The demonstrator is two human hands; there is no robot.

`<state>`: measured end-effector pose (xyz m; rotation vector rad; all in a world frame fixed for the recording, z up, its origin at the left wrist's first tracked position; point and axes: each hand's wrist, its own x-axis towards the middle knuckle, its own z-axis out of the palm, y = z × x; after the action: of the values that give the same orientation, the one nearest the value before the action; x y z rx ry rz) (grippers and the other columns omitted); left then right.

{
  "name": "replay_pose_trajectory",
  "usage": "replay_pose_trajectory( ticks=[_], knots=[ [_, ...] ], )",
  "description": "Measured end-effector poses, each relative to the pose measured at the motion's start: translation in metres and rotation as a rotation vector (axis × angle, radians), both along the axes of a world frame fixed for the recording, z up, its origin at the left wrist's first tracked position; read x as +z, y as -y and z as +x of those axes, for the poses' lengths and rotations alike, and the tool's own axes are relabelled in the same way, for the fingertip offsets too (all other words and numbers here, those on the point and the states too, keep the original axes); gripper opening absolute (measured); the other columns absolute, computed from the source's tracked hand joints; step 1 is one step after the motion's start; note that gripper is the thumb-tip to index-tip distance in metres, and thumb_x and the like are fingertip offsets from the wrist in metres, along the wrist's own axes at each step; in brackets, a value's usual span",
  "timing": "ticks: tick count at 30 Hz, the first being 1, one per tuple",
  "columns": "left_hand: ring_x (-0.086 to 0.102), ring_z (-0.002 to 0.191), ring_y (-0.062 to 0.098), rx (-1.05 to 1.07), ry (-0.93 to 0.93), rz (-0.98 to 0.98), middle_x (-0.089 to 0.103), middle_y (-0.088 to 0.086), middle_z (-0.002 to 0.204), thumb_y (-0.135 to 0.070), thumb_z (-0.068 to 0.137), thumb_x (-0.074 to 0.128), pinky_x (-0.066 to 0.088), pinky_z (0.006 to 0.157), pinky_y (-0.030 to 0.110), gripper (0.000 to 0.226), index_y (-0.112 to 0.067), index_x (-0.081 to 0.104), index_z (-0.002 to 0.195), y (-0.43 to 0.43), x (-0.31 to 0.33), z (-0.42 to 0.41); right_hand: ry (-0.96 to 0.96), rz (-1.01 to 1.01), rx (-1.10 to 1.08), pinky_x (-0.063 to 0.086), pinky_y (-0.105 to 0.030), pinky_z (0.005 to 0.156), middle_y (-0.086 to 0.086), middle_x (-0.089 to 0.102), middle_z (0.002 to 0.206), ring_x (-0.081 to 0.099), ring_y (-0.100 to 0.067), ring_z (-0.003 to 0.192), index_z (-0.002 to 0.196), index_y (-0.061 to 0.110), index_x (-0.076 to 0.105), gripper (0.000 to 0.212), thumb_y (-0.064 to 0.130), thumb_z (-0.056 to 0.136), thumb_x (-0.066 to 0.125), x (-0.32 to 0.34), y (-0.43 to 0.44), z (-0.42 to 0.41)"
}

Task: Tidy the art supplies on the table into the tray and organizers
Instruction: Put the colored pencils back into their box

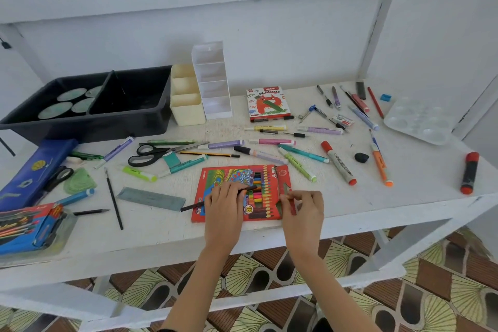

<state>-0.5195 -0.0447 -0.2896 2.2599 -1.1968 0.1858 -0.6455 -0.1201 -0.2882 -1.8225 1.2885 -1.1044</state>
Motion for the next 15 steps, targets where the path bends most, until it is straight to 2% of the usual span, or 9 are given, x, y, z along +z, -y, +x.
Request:
replay_pose_trajectory(
  ticks=[2, 4, 8, 10, 12, 15],
  knots=[
    [0.052, 0.105, 0.019, 0.001, -0.002, -0.005, 0.06, -0.001, 0.109, -0.023, 0.096, 0.048, 0.037, 0.09, 0.035, 0.017, -0.018, 0.059, 0.109, 0.0, 0.001, 0.0, -0.045, -0.119, -0.005, 0.054, -0.039, 0.074, -0.001, 0.047, 0.105, 0.046, -0.012, 0.097, 0.107, 0.006, 0.063, 0.02, 0.01, 0.087, 0.062, -0.004, -0.004, -0.002],
    [0.052, 0.105, 0.019, 0.002, -0.004, -0.008, 0.06, -0.001, 0.11, -0.023, 0.096, 0.049, 0.038, 0.09, 0.035, 0.017, -0.018, 0.059, 0.109, 0.0, 0.0, 0.0, -0.137, -0.26, 0.019, 0.053, -0.04, 0.071, -0.008, 0.054, 0.103, 0.04, -0.013, 0.095, 0.107, 0.002, 0.066, 0.023, 0.003, 0.085, 0.062, -0.007, -0.007, -0.006],
    [0.052, 0.107, 0.019, 0.005, -0.004, -0.008, 0.06, -0.001, 0.111, -0.024, 0.096, 0.048, 0.037, 0.091, 0.034, 0.019, -0.018, 0.06, 0.11, 0.001, 0.0, 0.0, -0.24, -0.401, 0.066, 0.049, -0.037, 0.069, -0.009, 0.057, 0.104, 0.04, -0.02, 0.095, 0.106, 0.006, 0.07, 0.027, 0.004, 0.079, 0.064, -0.008, -0.011, -0.008],
    [0.051, 0.107, 0.018, -0.001, -0.009, -0.015, 0.06, -0.001, 0.112, -0.025, 0.096, 0.048, 0.036, 0.091, 0.033, 0.019, -0.018, 0.06, 0.11, 0.001, 0.0, 0.0, -0.248, -0.377, 0.101, 0.049, -0.039, 0.07, -0.006, 0.056, 0.106, 0.038, -0.019, 0.097, 0.107, 0.007, 0.069, 0.028, 0.006, 0.079, 0.064, -0.008, -0.012, -0.008],
    [0.053, 0.106, 0.019, -0.009, 0.0, -0.031, 0.061, -0.001, 0.11, -0.024, 0.095, 0.05, 0.036, 0.089, 0.032, 0.018, -0.019, 0.061, 0.108, 0.0, 0.0, 0.001, -0.243, -0.266, 0.138, 0.045, -0.04, 0.076, -0.002, 0.053, 0.106, 0.036, -0.015, 0.097, 0.112, 0.01, 0.066, 0.03, 0.015, 0.084, 0.057, -0.005, -0.011, -0.008],
    [0.055, 0.102, 0.021, -0.025, 0.008, -0.073, 0.061, 0.001, 0.107, -0.019, 0.092, 0.057, 0.036, 0.085, 0.031, 0.014, -0.018, 0.064, 0.104, 0.0, -0.001, 0.003, -0.092, -0.054, 0.185, 0.039, -0.029, 0.083, 0.005, 0.046, 0.104, 0.035, -0.01, 0.097, 0.123, 0.018, 0.053, 0.032, 0.021, 0.091, 0.055, 0.008, -0.005, -0.011]
  ],
)
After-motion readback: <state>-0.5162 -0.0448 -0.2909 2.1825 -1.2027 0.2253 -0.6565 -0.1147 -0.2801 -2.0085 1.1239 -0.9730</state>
